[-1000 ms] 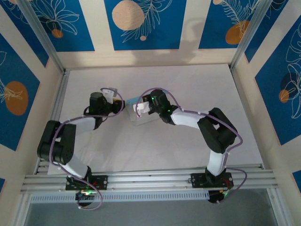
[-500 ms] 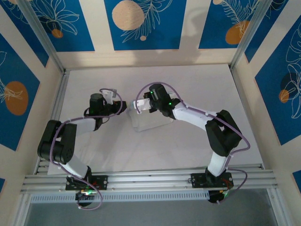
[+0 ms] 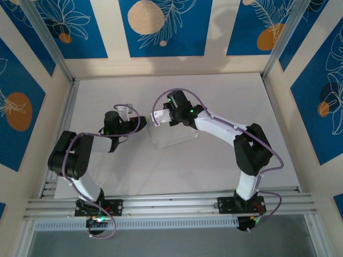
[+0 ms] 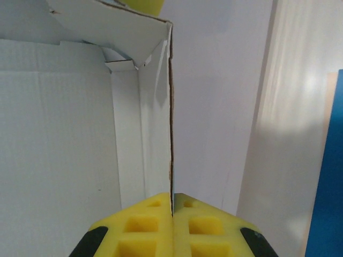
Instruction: Fold the paper box
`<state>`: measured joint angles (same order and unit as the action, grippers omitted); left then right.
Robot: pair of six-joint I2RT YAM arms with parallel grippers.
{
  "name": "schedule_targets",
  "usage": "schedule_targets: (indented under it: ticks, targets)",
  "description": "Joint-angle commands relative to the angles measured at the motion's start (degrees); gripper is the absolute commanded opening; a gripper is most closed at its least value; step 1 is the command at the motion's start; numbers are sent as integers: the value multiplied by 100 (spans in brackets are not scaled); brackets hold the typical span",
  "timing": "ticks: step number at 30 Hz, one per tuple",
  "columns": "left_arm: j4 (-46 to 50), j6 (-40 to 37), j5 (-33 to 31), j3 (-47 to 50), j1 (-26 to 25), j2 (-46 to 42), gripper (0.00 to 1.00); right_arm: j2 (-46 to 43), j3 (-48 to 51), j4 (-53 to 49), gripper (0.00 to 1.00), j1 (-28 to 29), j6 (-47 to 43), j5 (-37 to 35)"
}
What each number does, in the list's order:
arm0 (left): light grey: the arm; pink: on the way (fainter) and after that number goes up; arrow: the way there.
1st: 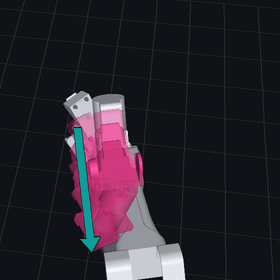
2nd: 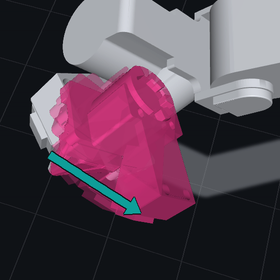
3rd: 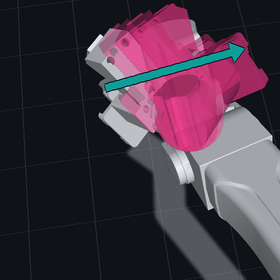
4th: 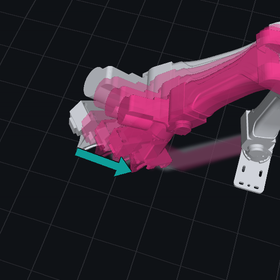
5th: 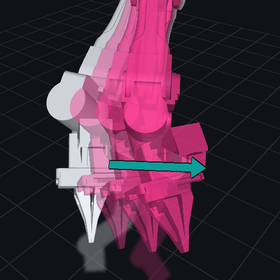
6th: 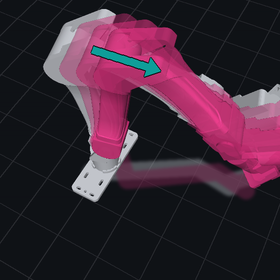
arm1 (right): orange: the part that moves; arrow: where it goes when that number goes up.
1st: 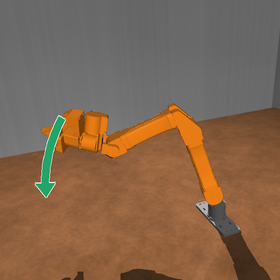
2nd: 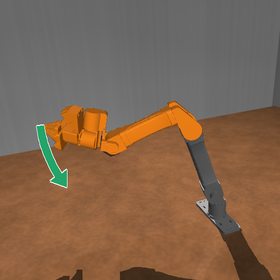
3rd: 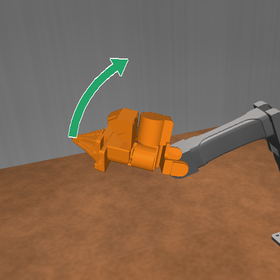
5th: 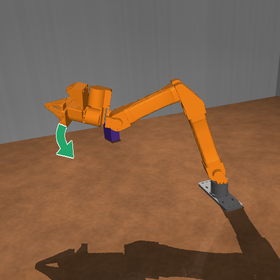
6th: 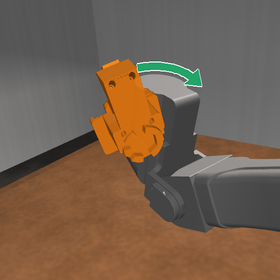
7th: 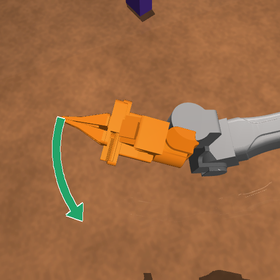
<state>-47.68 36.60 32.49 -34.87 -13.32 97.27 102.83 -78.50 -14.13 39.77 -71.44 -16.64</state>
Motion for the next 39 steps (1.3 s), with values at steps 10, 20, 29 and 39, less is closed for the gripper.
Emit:
schedule_targets:
  ticks: [10,20,29,39]
  targets:
    - [-571,892,233,-27,-57,146,37,24,-767,-1861,0,60,262,276]
    - [-946,1052,200,-92,-58,666,37,445,-30,-61,0,33,63,-60]
    - [-1263,1376,152,-122,1,919,39,352,273,413,0,34,-246,-239]
    - [-1427,1379,198,-124,1,966,40,606,1407,3048,0,96,-958,-520]
